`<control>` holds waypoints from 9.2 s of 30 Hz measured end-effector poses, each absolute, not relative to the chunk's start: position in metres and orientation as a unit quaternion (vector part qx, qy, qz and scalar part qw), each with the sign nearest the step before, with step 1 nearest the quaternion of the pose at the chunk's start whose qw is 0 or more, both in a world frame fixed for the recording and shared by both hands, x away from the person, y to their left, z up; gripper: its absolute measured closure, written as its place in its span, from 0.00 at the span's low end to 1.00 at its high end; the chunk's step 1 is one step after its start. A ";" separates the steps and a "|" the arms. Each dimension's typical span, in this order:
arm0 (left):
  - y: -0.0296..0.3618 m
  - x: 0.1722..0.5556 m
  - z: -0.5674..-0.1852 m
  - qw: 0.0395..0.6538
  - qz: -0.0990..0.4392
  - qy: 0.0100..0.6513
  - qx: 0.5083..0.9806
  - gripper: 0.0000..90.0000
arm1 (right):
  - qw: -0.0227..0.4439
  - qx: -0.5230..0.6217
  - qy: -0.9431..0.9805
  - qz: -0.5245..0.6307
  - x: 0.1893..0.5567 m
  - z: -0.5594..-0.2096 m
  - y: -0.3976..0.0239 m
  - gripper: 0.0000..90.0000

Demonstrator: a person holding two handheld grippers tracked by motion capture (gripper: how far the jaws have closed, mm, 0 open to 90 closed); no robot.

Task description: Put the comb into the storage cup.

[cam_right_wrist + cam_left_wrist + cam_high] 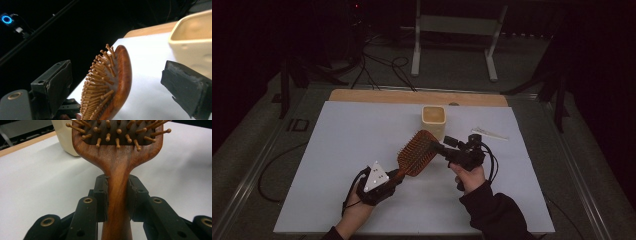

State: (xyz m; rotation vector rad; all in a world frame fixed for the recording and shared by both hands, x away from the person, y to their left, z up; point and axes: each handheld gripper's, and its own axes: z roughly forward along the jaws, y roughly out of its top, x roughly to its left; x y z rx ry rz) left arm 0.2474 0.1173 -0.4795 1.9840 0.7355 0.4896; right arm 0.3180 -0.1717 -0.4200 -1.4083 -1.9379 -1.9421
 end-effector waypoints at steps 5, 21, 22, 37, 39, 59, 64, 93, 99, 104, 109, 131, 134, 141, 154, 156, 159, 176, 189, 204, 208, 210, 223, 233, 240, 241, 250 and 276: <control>0.117 0.248 -0.480 0.464 0.198 0.300 0.810 0.81 | 0.045 -0.461 -0.626 -0.627 0.320 -0.425 -0.160 0.10; 0.115 0.247 -0.480 0.461 0.203 0.298 0.811 0.81 | 0.112 -0.469 -0.626 -0.613 0.324 -0.441 -0.135 0.39; 0.115 0.247 -0.480 0.463 0.200 0.299 0.811 0.81 | 0.113 -0.468 -0.628 -0.611 0.324 -0.441 -0.135 0.42; 0.115 0.247 -0.478 0.463 0.199 0.297 0.811 0.81 | 0.106 -0.449 -0.638 -0.616 0.322 -0.436 -0.136 0.57; 0.115 0.247 -0.477 0.466 0.200 0.296 0.810 0.81 | 0.101 -0.444 -0.640 -0.619 0.321 -0.433 -0.135 0.58; 0.127 0.254 -0.469 0.451 0.157 0.330 0.814 0.30 | 0.030 -0.391 -0.677 -0.623 0.321 -0.398 -0.143 0.59; 0.129 0.256 -0.469 0.441 0.149 0.336 0.819 0.18 | -0.008 -0.375 -0.689 -0.620 0.320 -0.387 -0.147 0.59; 0.198 0.239 -0.491 0.450 0.156 0.361 0.802 0.00 | -0.097 -0.342 -0.683 -0.638 0.335 -0.326 -0.167 0.59; 0.204 0.234 -0.497 0.446 0.155 0.361 0.804 0.00 | -0.124 -0.340 -0.682 -0.636 0.344 -0.311 -0.171 0.59; 0.206 0.230 -0.499 0.448 0.159 0.360 0.803 0.00 | -0.142 -0.344 -0.675 -0.637 0.354 -0.301 -0.176 0.59; 0.209 0.228 -0.499 0.454 0.171 0.361 0.796 0.00 | -0.169 -0.348 -0.670 -0.633 0.363 -0.293 -0.181 0.59; 0.209 0.226 -0.500 0.468 0.180 0.350 0.791 0.00 | -0.223 -0.389 -0.683 -0.577 0.427 -0.308 -0.175 0.59; 0.209 0.226 -0.499 0.471 0.181 0.350 0.789 0.00 | -0.221 -0.392 -0.689 -0.568 0.435 -0.316 -0.173 0.59; 0.209 0.225 -0.499 0.475 0.184 0.347 0.788 0.00 | -0.214 -0.392 -0.696 -0.561 0.447 -0.327 -0.171 0.58; 0.210 0.225 -0.497 0.484 0.188 0.339 0.785 0.00 | -0.185 -0.403 -0.710 -0.546 0.462 -0.354 -0.166 0.58; 0.210 0.224 -0.497 0.484 0.187 0.339 0.785 0.00 | -0.184 -0.405 -0.714 -0.541 0.464 -0.357 -0.164 0.58; 0.209 0.224 -0.497 0.484 0.187 0.337 0.786 0.00 | -0.175 -0.408 -0.716 -0.538 0.466 -0.363 -0.164 0.58; 0.211 0.226 -0.498 0.484 0.191 0.342 0.783 0.00 | -0.134 -0.423 -0.724 -0.528 0.476 -0.384 -0.165 0.57; 0.212 0.226 -0.498 0.486 0.189 0.344 0.781 0.00 | -0.131 -0.434 -0.719 -0.527 0.479 -0.390 -0.173 0.53; 0.211 0.226 -0.499 0.488 0.187 0.345 0.780 0.00 | -0.175 -0.442 -0.730 -0.490 0.482 -0.392 -0.183 0.30; 0.212 0.226 -0.499 0.490 0.188 0.344 0.779 0.00 | -0.177 -0.416 -0.739 -0.500 0.477 -0.386 -0.184 0.14; 0.212 0.226 -0.499 0.490 0.187 0.344 0.779 0.00 | -0.188 -0.408 -0.744 -0.495 0.475 -0.383 -0.184 0.12; 0.214 0.221 -0.497 0.494 0.187 0.343 0.777 0.00 | -0.217 -0.375 -0.764 -0.478 0.459 -0.364 -0.195 0.11; 0.214 0.220 -0.496 0.498 0.188 0.342 0.774 0.00 | -0.235 -0.366 -0.760 -0.484 0.430 -0.354 -0.213 0.11; 0.214 0.219 -0.495 0.498 0.190 0.341 0.774 0.00 | -0.231 -0.362 -0.765 -0.480 0.414 -0.363 -0.224 0.11; 0.213 0.219 -0.495 0.498 0.190 0.342 0.774 0.00 | -0.232 -0.364 -0.763 -0.481 0.411 -0.364 -0.225 0.11; 0.213 0.219 -0.495 0.494 0.195 0.338 0.777 0.00 | -0.209 -0.353 -0.766 -0.495 0.379 -0.389 -0.233 0.11; 0.214 0.219 -0.494 0.498 0.195 0.337 0.775 0.00 | -0.173 -0.336 -0.790 -0.483 0.309 -0.465 -0.248 0.11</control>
